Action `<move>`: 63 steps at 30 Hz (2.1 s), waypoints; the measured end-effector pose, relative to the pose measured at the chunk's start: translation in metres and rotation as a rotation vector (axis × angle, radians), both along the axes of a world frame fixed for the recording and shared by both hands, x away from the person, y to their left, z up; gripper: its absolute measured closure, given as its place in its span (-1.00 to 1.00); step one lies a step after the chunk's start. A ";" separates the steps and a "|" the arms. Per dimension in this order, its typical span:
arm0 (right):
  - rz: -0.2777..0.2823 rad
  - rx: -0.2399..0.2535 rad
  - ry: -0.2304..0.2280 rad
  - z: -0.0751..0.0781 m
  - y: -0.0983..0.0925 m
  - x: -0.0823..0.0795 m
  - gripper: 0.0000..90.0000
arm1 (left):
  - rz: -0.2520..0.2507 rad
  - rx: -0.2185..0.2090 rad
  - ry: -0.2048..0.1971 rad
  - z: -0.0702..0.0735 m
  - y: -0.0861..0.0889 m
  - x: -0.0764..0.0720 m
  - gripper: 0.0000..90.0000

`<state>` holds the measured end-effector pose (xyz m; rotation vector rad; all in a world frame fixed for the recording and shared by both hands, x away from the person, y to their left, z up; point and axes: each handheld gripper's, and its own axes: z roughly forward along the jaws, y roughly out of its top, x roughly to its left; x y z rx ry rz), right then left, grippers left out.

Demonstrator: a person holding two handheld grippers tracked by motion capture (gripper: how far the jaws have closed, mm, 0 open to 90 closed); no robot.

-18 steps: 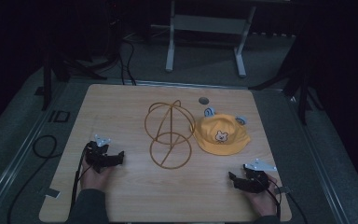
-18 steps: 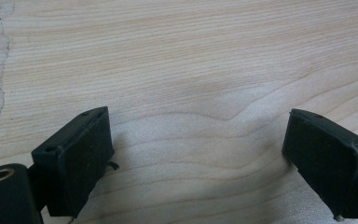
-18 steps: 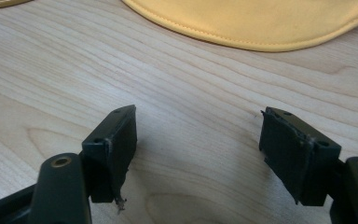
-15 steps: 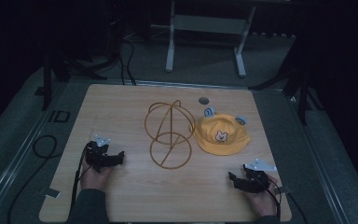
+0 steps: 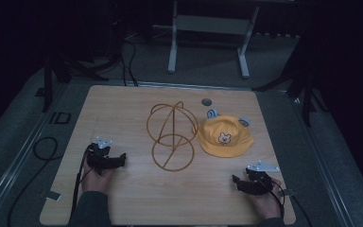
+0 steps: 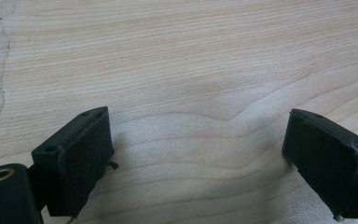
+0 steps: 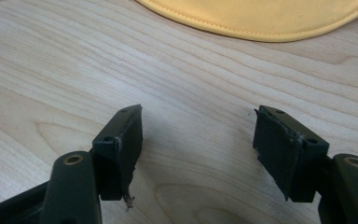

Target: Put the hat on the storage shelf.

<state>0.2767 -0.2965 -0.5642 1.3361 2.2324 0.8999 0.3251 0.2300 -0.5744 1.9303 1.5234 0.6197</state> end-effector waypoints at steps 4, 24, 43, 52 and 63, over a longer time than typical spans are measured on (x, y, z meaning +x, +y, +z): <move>0.017 -0.010 0.022 0.002 -0.001 0.001 -0.20 | -0.002 0.000 0.000 0.000 0.000 0.000 -0.82; 0.214 -0.130 0.101 0.022 0.005 0.009 0.14 | -0.006 0.000 0.001 0.000 0.000 -0.001 -0.82; 0.309 -0.197 0.114 0.061 -0.006 0.033 0.19 | -0.005 -0.003 -0.003 0.000 -0.001 -0.001 -0.81; 0.344 -0.233 0.090 0.083 -0.009 0.042 0.18 | -0.005 -0.002 -0.003 0.000 -0.001 -0.001 -0.81; 0.402 -0.284 0.067 0.106 -0.001 0.053 0.13 | -0.005 -0.003 -0.002 0.000 -0.001 -0.001 -0.81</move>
